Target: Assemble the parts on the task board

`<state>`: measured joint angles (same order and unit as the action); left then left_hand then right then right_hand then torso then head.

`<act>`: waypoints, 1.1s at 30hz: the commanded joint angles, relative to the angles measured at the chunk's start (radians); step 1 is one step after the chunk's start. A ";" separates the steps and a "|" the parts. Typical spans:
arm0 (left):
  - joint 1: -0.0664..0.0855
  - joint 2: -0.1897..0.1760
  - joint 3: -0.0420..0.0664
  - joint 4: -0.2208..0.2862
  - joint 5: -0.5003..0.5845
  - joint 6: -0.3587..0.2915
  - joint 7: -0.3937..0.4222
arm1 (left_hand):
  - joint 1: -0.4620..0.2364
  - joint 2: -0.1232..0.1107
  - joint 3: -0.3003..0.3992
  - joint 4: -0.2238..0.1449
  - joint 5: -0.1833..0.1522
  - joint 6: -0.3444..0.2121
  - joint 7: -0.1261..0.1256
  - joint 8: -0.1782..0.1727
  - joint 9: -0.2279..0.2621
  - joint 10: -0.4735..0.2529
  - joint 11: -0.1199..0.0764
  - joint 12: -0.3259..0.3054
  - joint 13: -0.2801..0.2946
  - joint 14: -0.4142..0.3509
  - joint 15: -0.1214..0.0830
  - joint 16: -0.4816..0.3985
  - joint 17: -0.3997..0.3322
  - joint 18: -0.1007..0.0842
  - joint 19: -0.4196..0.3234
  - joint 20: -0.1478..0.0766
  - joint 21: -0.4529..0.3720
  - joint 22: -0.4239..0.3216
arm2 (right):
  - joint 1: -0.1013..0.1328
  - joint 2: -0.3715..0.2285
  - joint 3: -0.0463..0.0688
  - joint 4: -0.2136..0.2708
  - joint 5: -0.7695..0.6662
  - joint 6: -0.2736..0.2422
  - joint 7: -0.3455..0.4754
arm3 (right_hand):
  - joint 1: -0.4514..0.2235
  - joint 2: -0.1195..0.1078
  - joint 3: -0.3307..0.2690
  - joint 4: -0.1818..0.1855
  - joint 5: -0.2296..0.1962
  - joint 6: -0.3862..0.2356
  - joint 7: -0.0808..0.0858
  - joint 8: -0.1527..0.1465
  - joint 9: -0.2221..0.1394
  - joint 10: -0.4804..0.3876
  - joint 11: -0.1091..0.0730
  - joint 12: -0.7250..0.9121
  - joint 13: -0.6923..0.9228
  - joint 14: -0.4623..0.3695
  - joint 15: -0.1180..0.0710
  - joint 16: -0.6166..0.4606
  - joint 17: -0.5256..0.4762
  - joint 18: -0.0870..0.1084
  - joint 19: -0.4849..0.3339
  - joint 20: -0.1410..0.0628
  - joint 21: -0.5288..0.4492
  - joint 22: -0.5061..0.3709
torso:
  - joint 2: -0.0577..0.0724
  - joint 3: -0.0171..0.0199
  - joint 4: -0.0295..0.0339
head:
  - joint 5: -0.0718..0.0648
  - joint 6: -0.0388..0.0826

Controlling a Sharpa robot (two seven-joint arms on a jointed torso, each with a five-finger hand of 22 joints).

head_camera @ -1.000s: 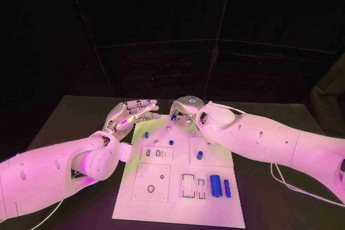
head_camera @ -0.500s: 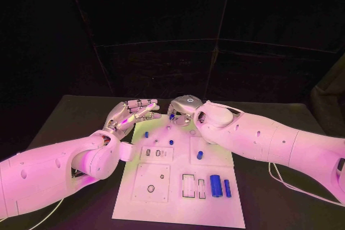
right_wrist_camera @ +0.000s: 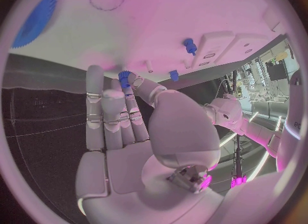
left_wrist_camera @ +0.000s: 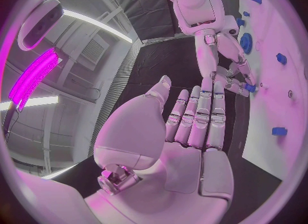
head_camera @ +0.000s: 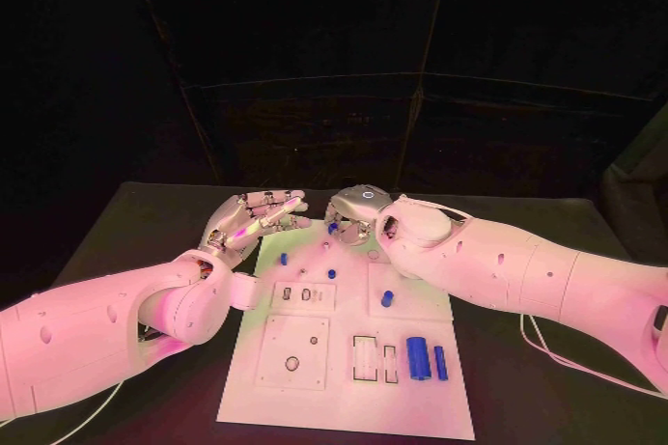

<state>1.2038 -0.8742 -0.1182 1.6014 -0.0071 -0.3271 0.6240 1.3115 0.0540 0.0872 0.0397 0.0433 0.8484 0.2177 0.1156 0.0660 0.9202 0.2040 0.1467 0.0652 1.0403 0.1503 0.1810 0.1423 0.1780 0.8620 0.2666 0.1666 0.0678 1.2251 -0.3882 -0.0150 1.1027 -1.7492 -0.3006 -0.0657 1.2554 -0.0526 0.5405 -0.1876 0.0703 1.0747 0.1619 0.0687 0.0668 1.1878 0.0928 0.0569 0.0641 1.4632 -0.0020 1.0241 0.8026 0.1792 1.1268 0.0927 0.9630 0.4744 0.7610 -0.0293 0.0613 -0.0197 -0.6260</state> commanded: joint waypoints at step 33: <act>0.002 0.002 0.001 -0.015 0.004 0.025 -0.005 | -0.007 0.003 0.001 -0.007 0.004 -0.010 0.036 -0.009 -0.001 -0.013 -0.001 -0.011 -0.002 0.006 0.002 -0.008 0.002 0.005 0.010 -0.002 -0.011 -0.002 | 0.002 -0.149 0.001 0.134 0.130 -0.148 -0.030 | 0.067 -0.017 -0.304 0.184 0.082 -0.162 0.017 0.052 0.021 -0.086 0.009 0.177 0.033 -0.041 0.019 -0.025 -0.097 0.008 -0.029 0.023 -0.047 -0.049 | 0.000 0.0006 -0.0042 | -0.011 0.004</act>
<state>1.2040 -0.8735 -0.1183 1.5876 -0.0067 -0.3197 0.6177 1.3115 0.0540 0.0872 0.0397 0.0433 0.8449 0.2140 0.1122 0.0661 0.9129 0.2039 0.1423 0.0643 1.0402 0.1503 0.1769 0.1430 0.1779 0.8646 0.2641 0.1627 0.0672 1.2249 -0.5205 -0.0147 1.2160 -1.6986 -0.3758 -0.0732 1.3270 -0.0740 0.2350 -0.0082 0.1460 0.9002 0.1805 0.1162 0.0859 1.0789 0.1062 0.2237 0.0949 1.4099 0.0206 0.9730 0.6733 0.1789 1.0901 0.1171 0.9107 0.4233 0.7631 -0.0294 0.0610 -0.0281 -0.6239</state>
